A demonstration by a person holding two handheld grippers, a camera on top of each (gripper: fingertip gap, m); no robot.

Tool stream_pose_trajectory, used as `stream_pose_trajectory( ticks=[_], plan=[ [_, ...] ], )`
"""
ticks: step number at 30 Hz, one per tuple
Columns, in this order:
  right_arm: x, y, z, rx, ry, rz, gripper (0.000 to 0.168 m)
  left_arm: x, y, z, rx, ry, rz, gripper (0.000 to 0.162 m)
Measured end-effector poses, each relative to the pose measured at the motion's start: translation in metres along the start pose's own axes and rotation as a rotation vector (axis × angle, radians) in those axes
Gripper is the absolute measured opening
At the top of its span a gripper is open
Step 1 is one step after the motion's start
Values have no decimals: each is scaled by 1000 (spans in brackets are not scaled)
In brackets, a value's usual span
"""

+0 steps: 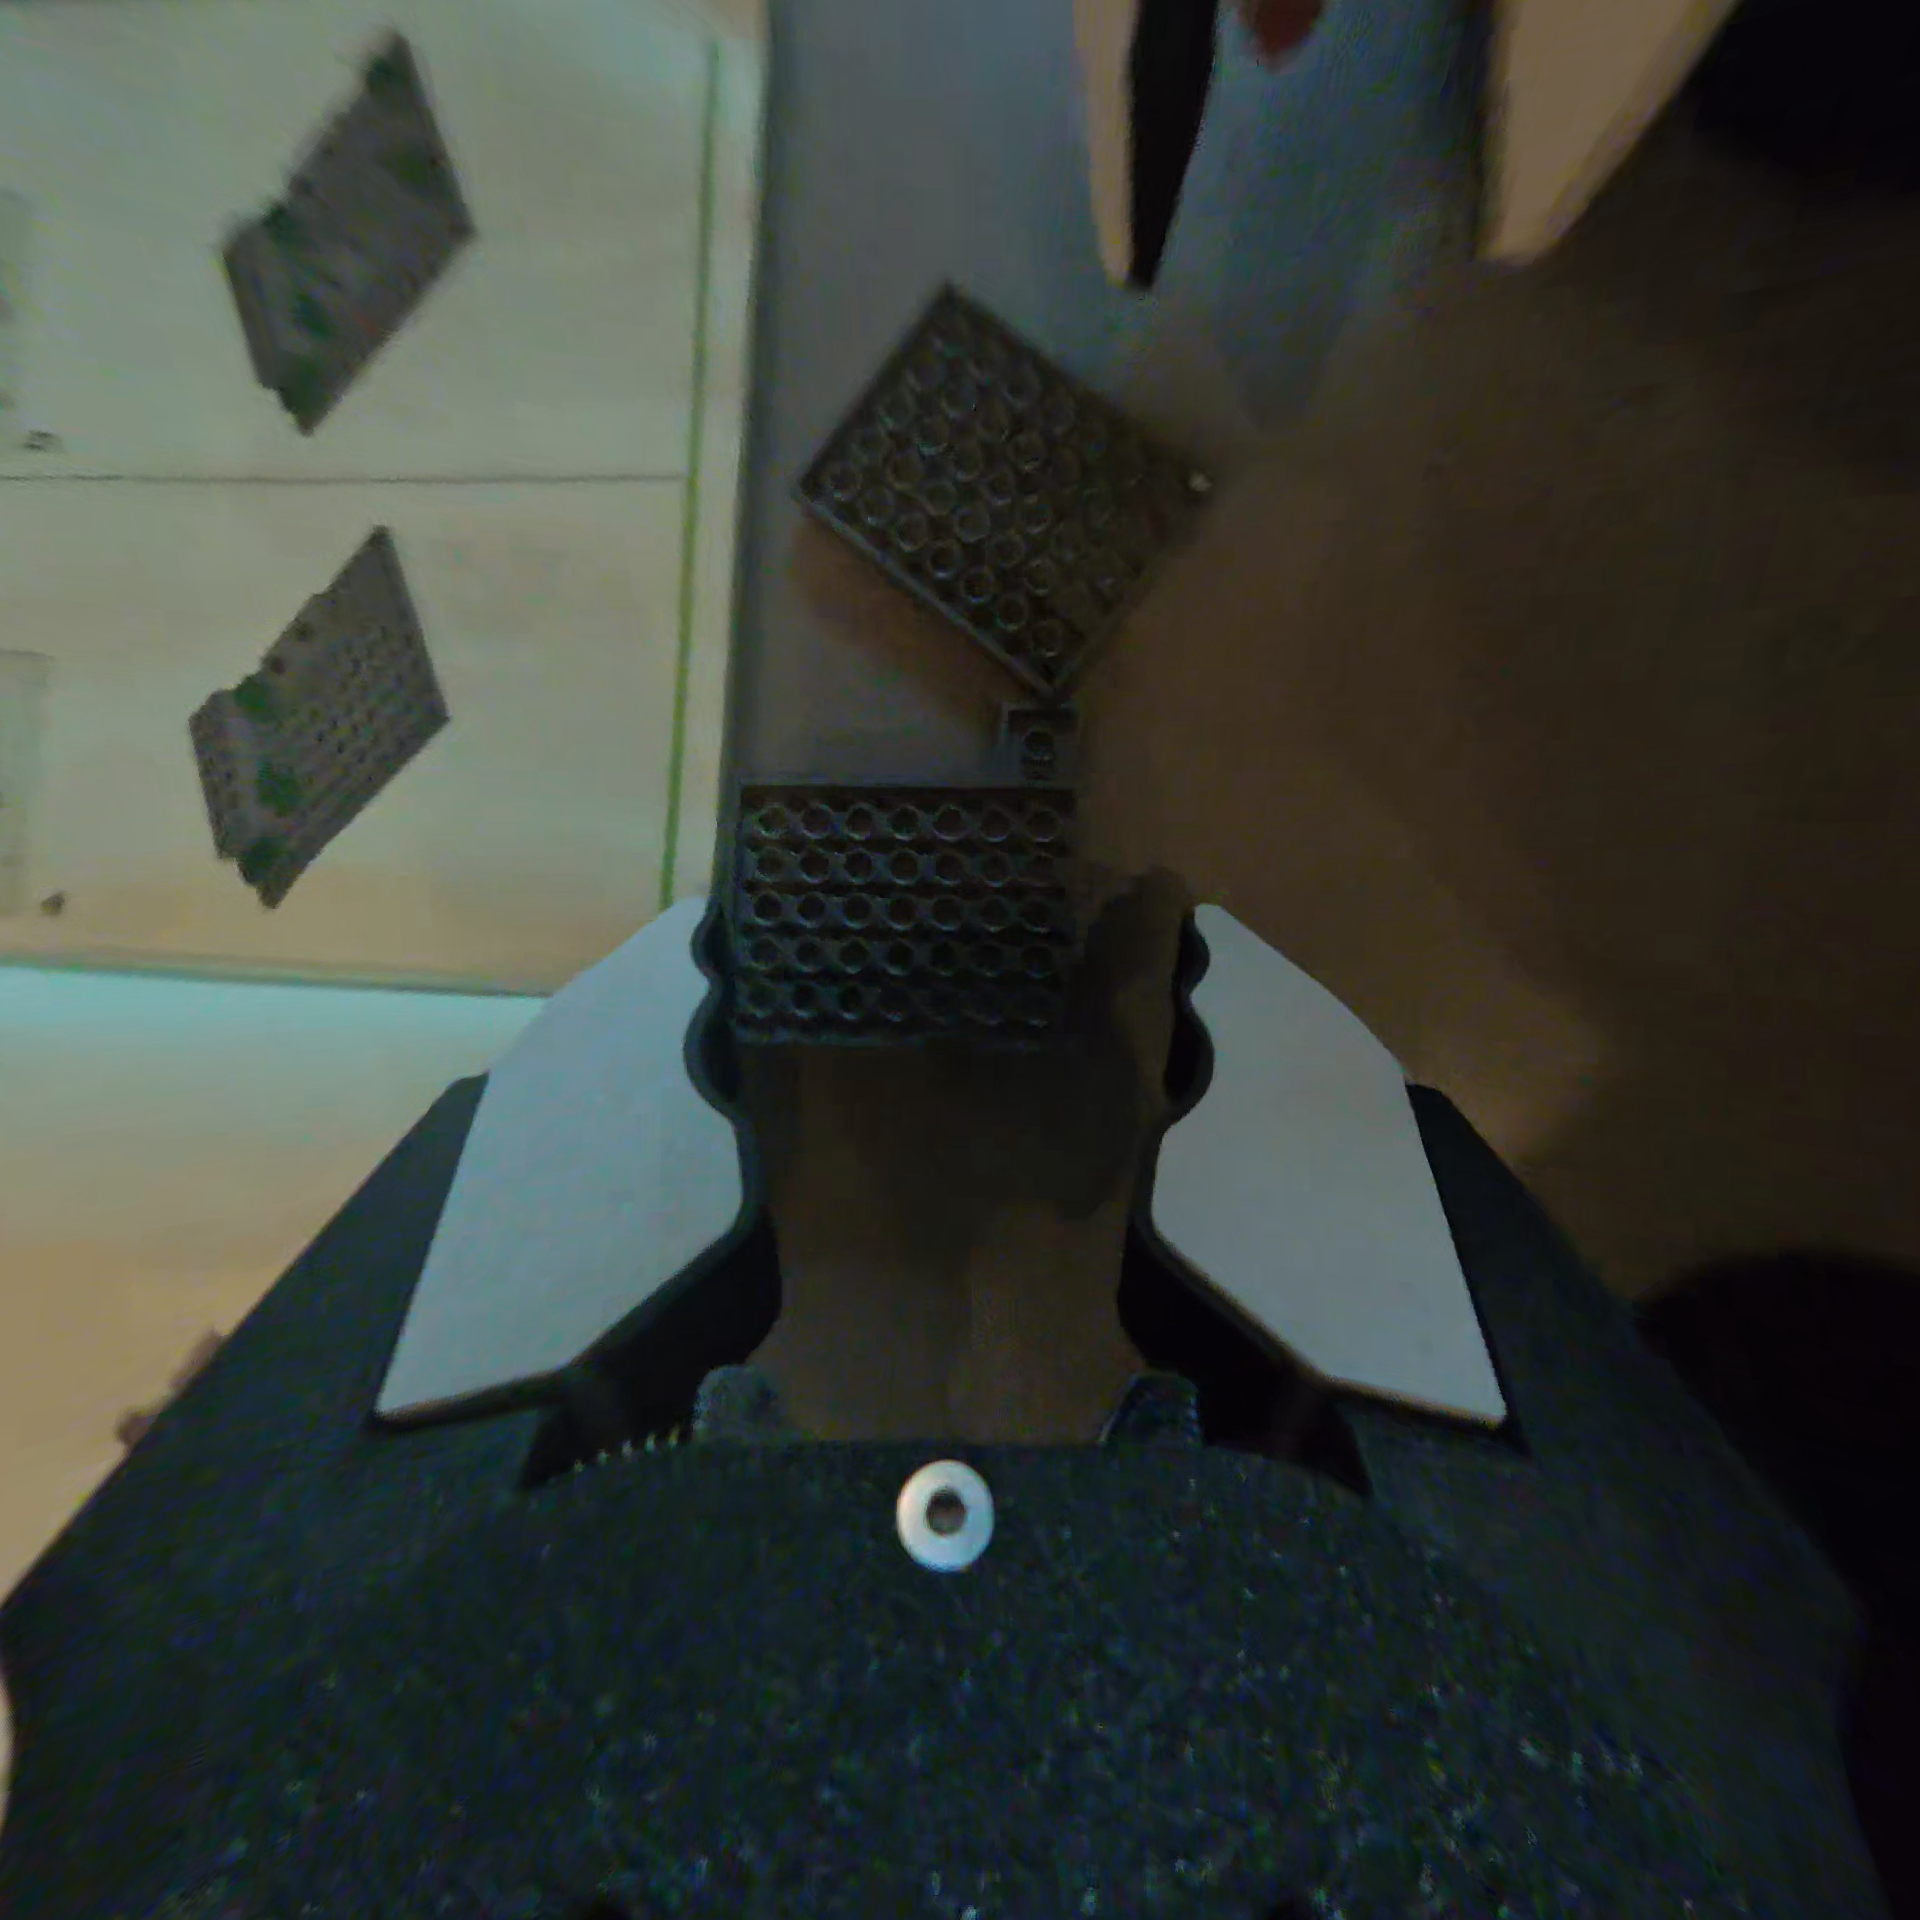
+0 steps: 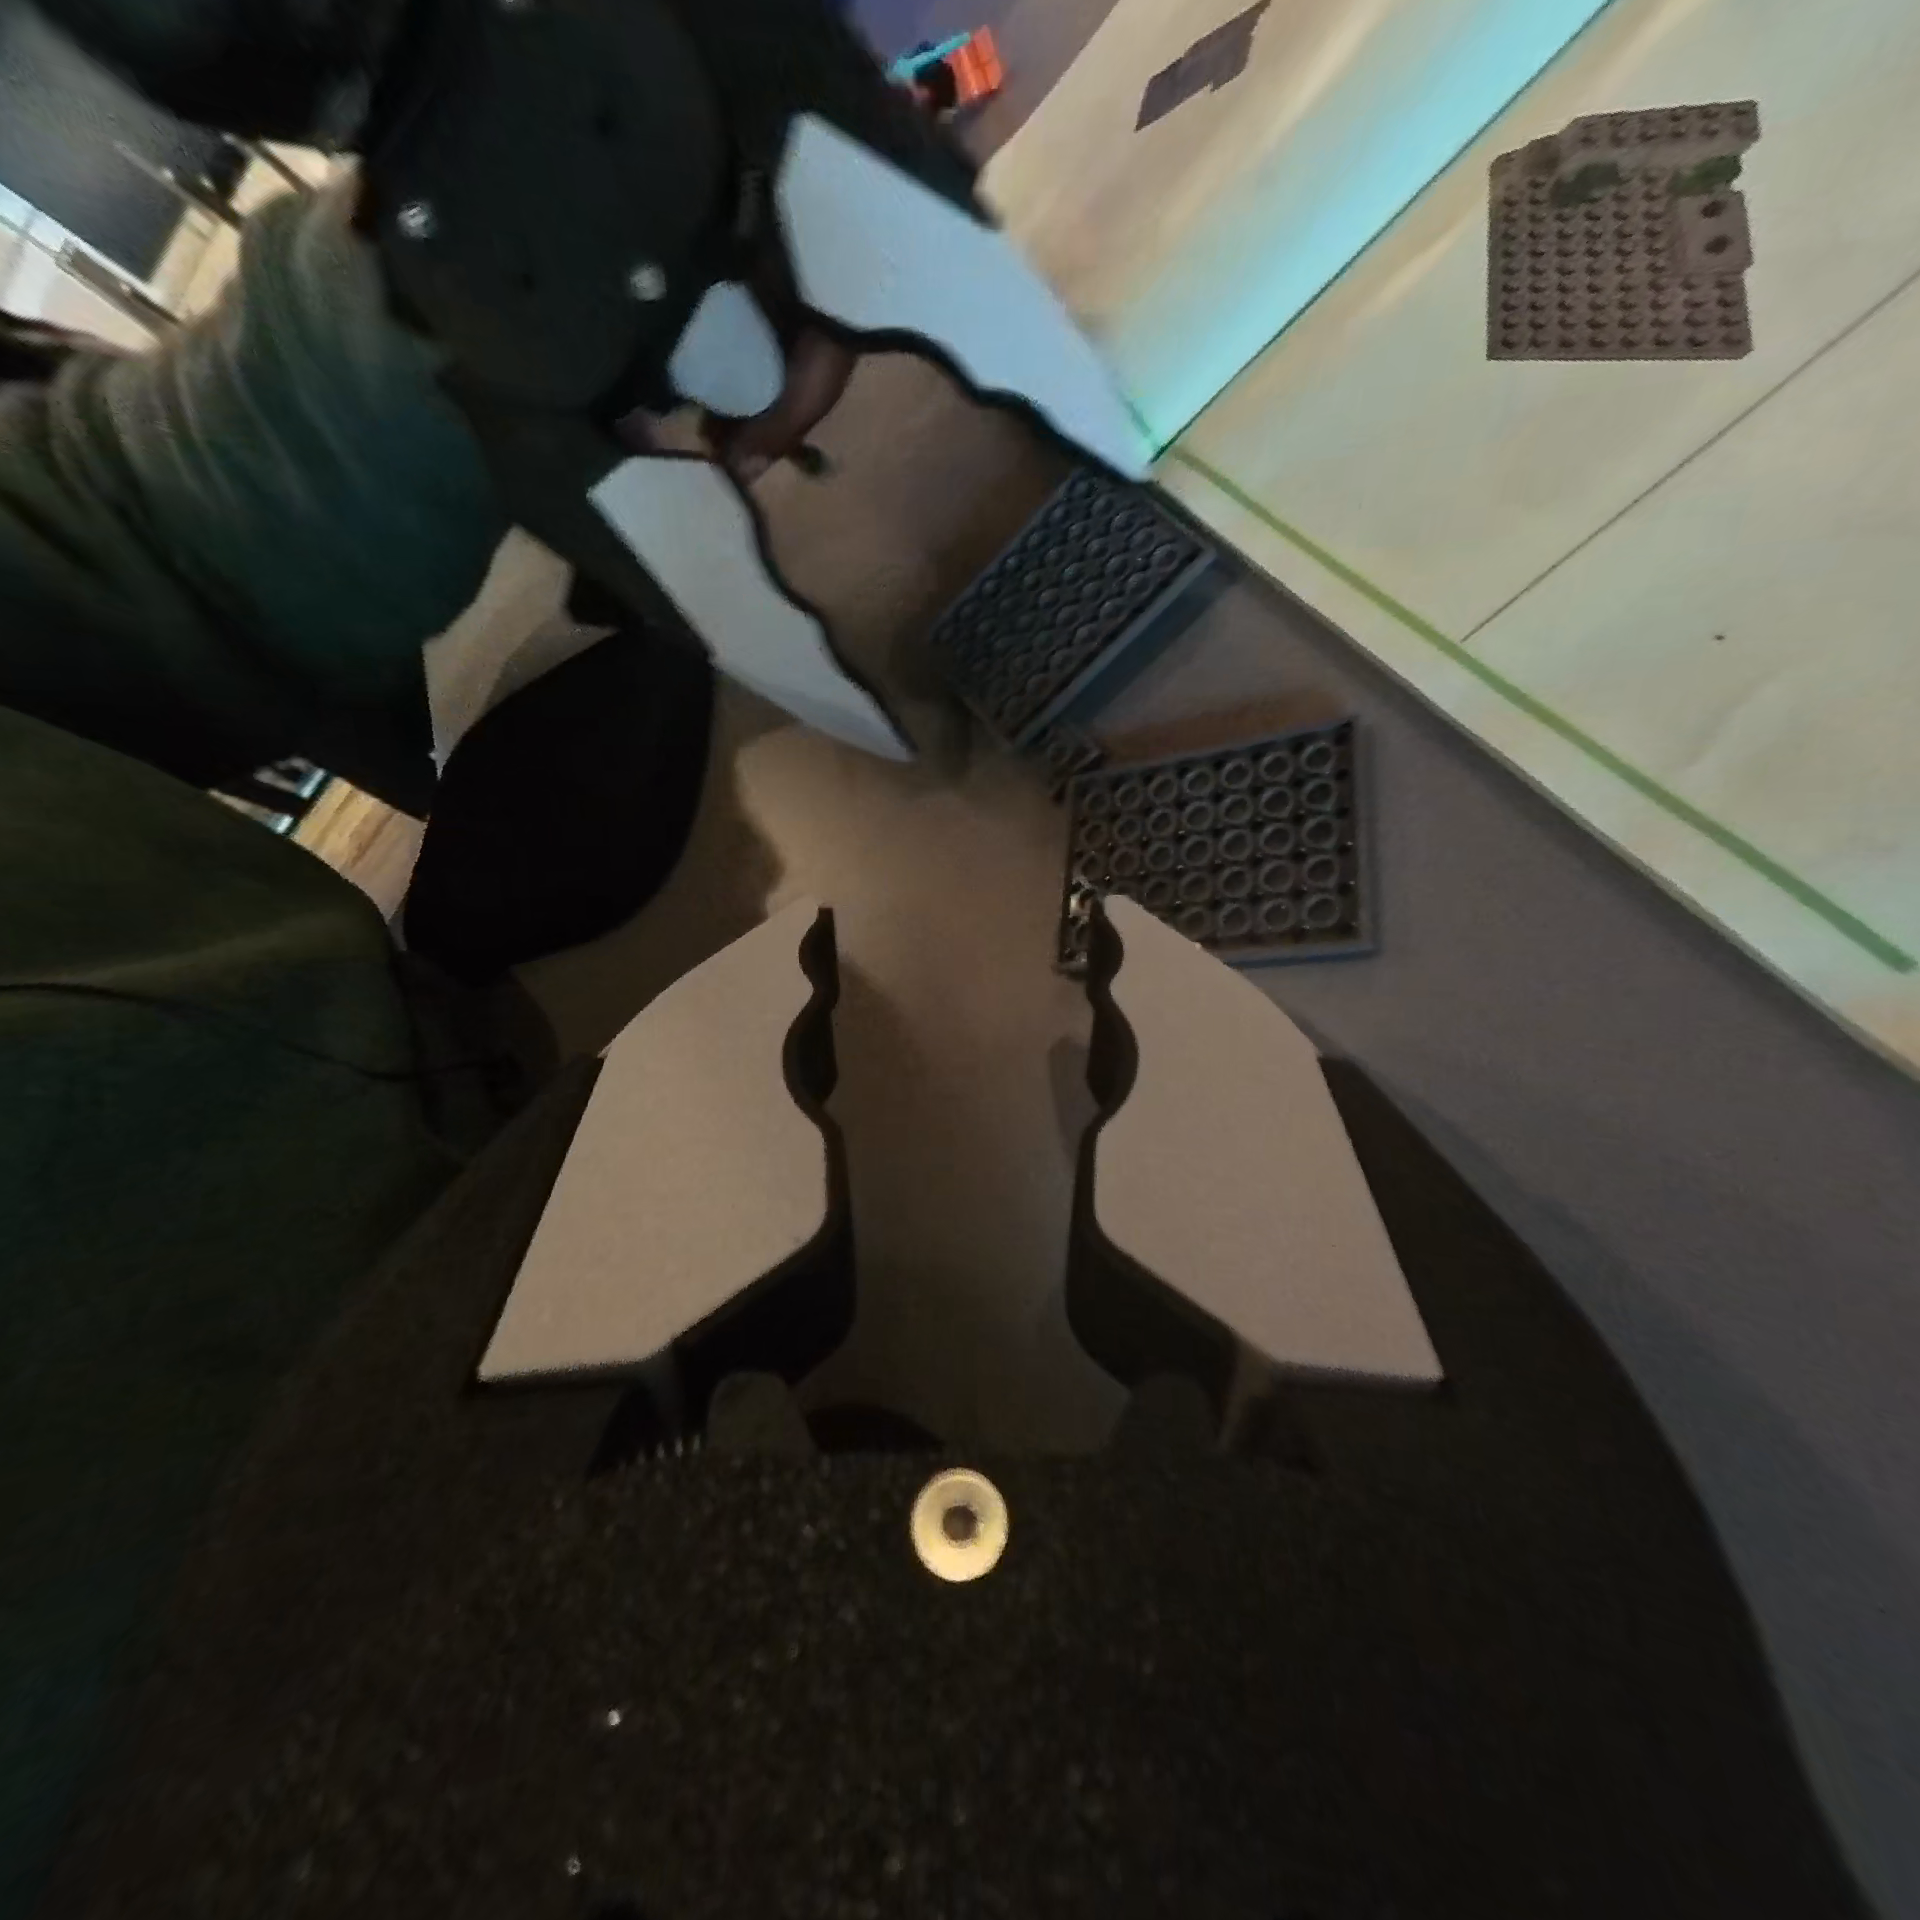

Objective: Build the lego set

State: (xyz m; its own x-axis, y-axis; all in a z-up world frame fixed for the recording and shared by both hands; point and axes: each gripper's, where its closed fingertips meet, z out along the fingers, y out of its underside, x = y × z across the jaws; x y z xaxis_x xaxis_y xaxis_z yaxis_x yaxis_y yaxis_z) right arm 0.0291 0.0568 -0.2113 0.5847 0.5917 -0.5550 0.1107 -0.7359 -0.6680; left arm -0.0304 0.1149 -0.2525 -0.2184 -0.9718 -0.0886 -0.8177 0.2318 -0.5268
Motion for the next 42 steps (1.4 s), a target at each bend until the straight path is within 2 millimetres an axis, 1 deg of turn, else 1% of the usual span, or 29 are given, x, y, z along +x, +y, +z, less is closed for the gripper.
stream_pose_trajectory(
  ticks=[2,3,6,9,11,14,16,20,21,26,29,32,34,36,38,40,41,42],
  plan=[
    [-1,1,-2,6,-6,-2,46,-1,3,5,-59,38,16,82],
    [-1,2,-4,9,-8,-2,46,-2,2,6,-72,51,15,79],
    [0,5,-9,21,-17,2,45,-2,3,7,-120,79,15,73],
    [1,7,-12,30,-25,6,45,-1,4,7,-146,101,1,72],
    [2,8,-12,30,-34,9,45,0,5,7,-168,111,-19,72],
    [2,8,-11,30,-45,8,45,3,7,7,-206,112,-13,80],
    [1,8,-11,32,-55,5,45,3,7,7,-228,111,-14,81],
    [-1,7,-9,37,-68,-3,45,0,6,8,-254,101,-29,76],
    [-1,7,-9,39,-68,-4,45,0,6,7,-255,98,-35,72],
    [-1,7,-11,51,-74,1,45,0,6,7,-230,87,-44,71],
    [1,8,-12,48,-62,4,45,0,4,3,-166,54,-55,71],
    [9,12,-10,31,-20,37,46,1,-5,-3,-72,9,-69,70],
    [16,10,-11,38,12,53,47,2,-10,-6,-21,-17,-68,70],
    [25,9,-10,20,83,13,51,4,-13,-8,18,-27,-87,70],
    [34,9,-6,-24,191,-74,64,4,-14,-9,43,-39,-100,70],
    [40,8,1,-76,309,-198,82,4,-13,-11,70,-50,-118,70],
    [41,8,6,-99,352,-255,88,3,-14,-12,88,-51,-131,70],
    [43,8,12,-125,376,-293,89,4,-14,-13,105,-48,-141,71]
  ],
)
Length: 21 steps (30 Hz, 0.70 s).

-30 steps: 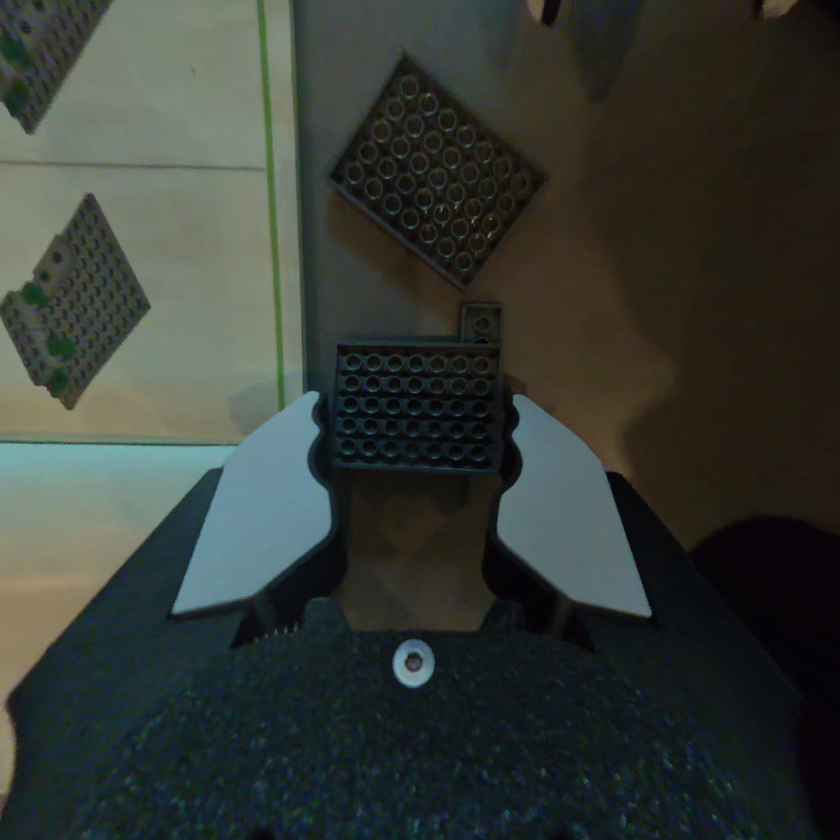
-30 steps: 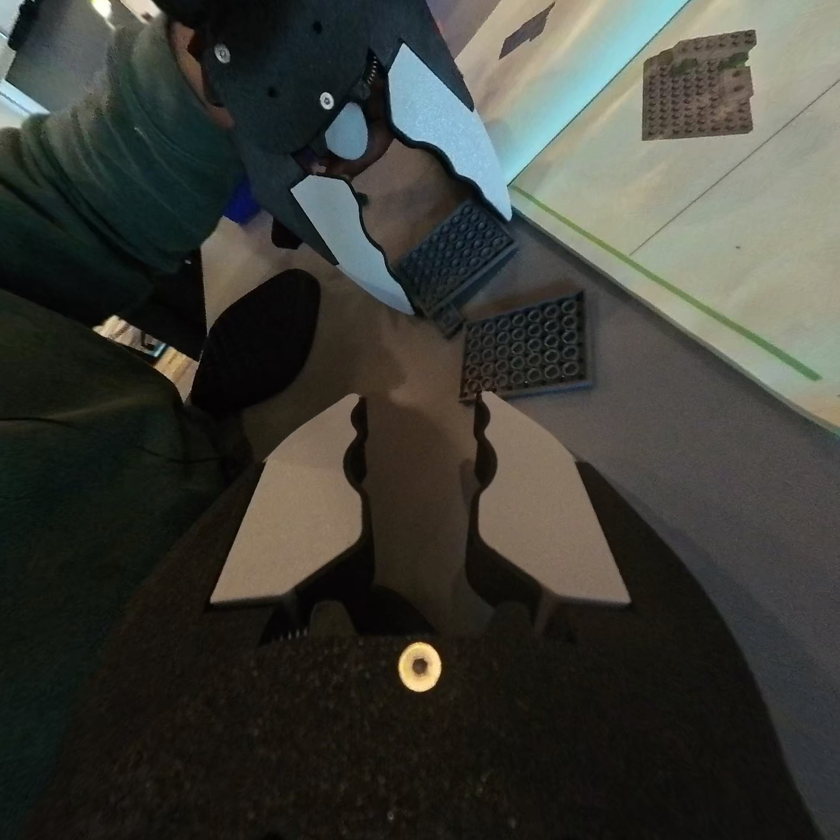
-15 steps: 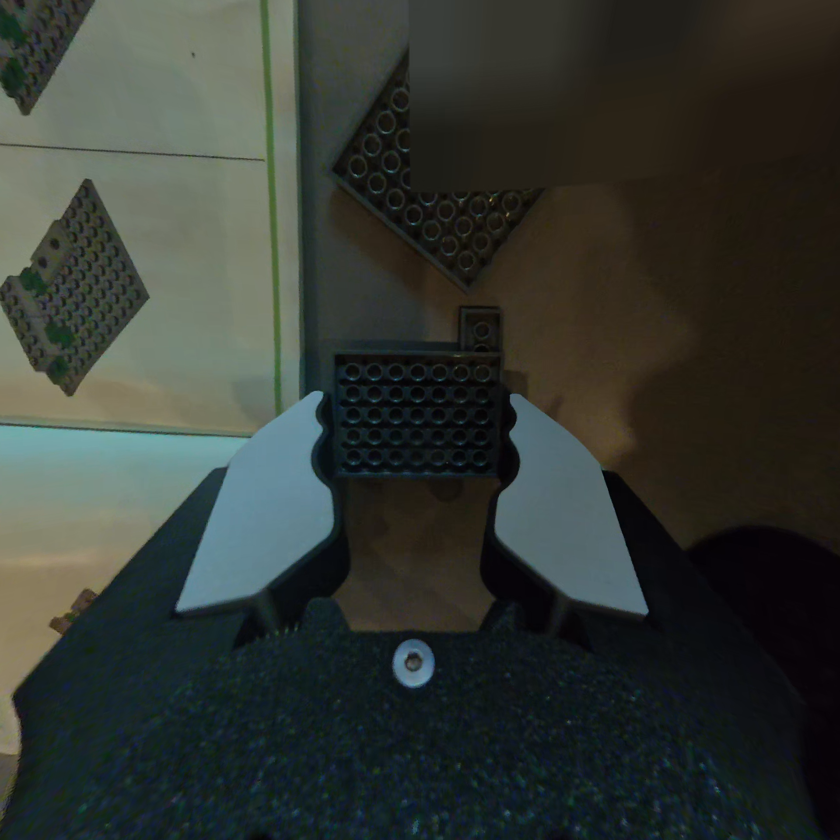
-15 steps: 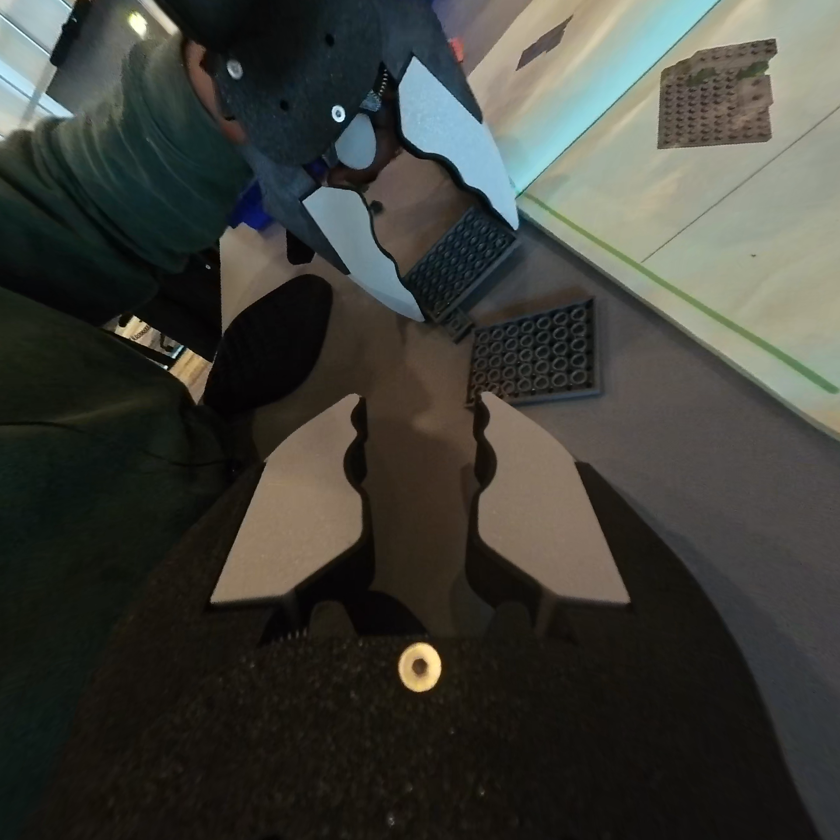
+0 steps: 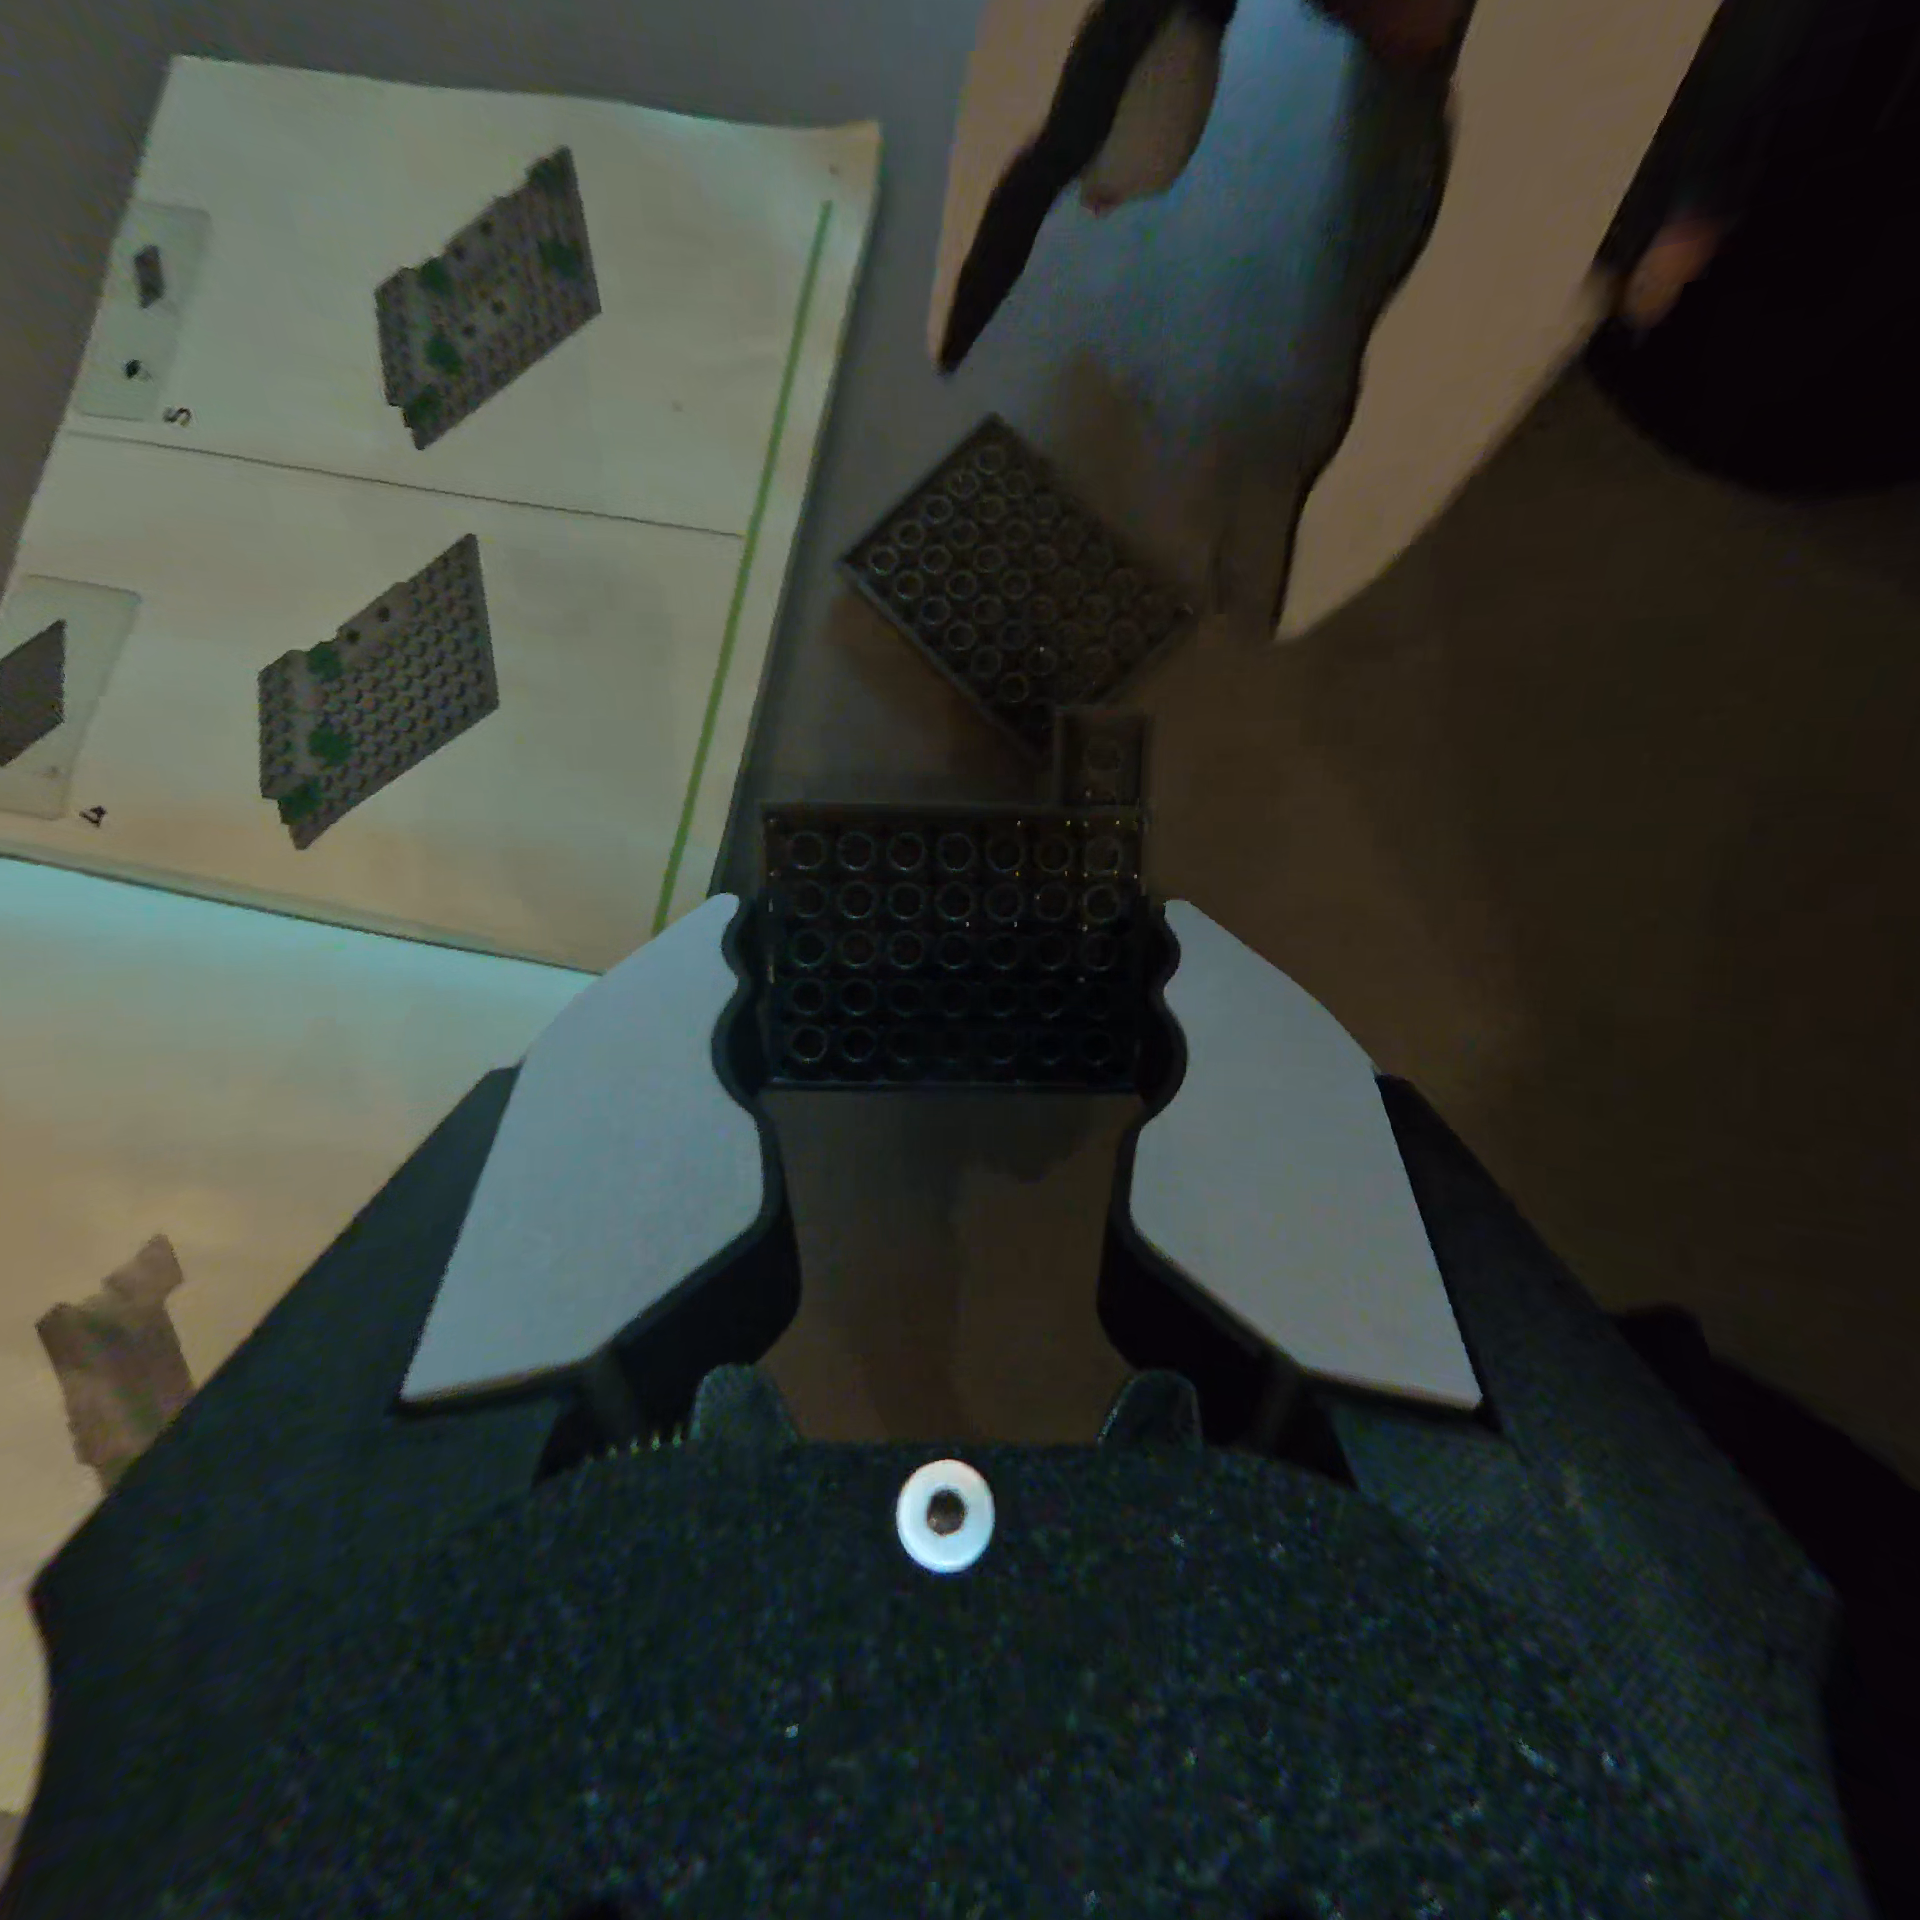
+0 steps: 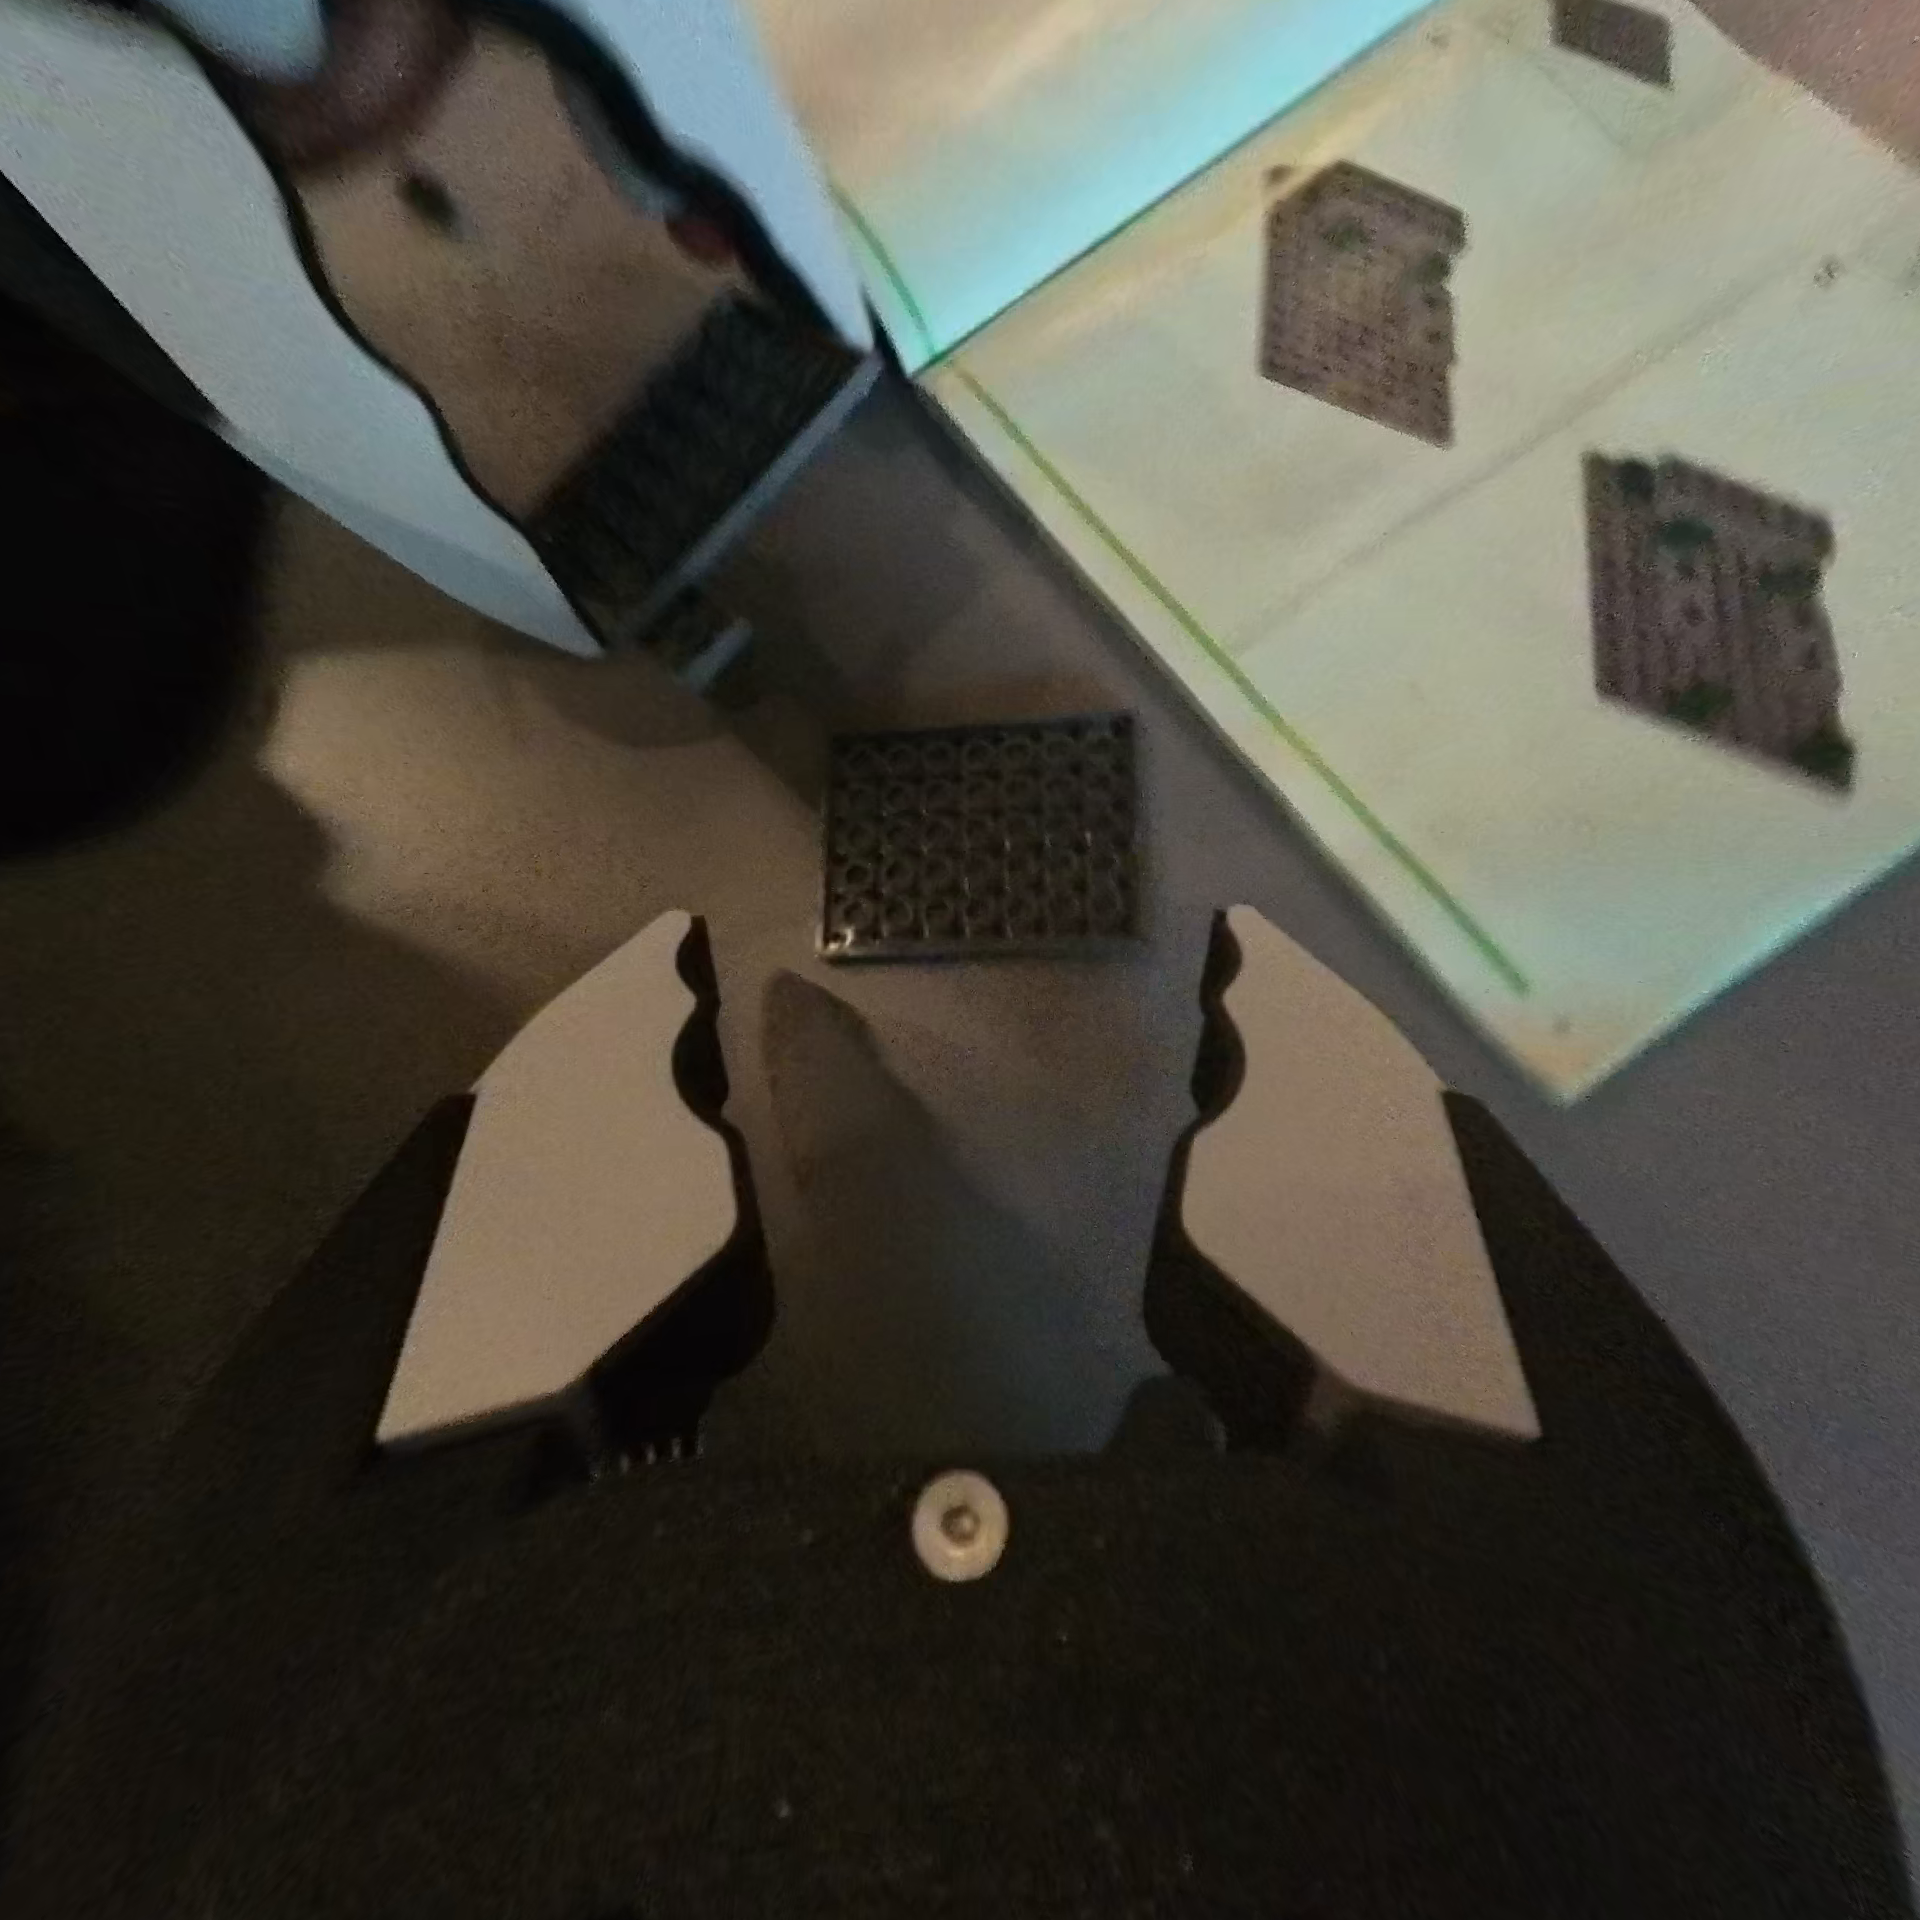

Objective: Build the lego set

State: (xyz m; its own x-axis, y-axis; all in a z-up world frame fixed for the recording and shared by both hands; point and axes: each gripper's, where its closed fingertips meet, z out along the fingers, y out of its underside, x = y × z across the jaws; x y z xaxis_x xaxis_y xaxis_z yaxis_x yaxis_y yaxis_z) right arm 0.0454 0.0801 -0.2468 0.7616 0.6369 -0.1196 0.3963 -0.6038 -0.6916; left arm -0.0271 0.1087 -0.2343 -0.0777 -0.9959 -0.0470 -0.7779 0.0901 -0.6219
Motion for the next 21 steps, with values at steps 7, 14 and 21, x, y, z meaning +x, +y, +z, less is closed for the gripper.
stream_pose_trajectory(
  ticks=[7,14,21],
  plan=[
    [7,-3,18,-82,4,-143,70,4,3,-19,107,-9,-43,71],
    [5,-8,16,-78,-101,-318,66,12,14,-25,160,-8,-87,71],
    [-42,-42,-16,-99,-251,-535,66,27,19,-19,129,22,-66,71]
  ],
)
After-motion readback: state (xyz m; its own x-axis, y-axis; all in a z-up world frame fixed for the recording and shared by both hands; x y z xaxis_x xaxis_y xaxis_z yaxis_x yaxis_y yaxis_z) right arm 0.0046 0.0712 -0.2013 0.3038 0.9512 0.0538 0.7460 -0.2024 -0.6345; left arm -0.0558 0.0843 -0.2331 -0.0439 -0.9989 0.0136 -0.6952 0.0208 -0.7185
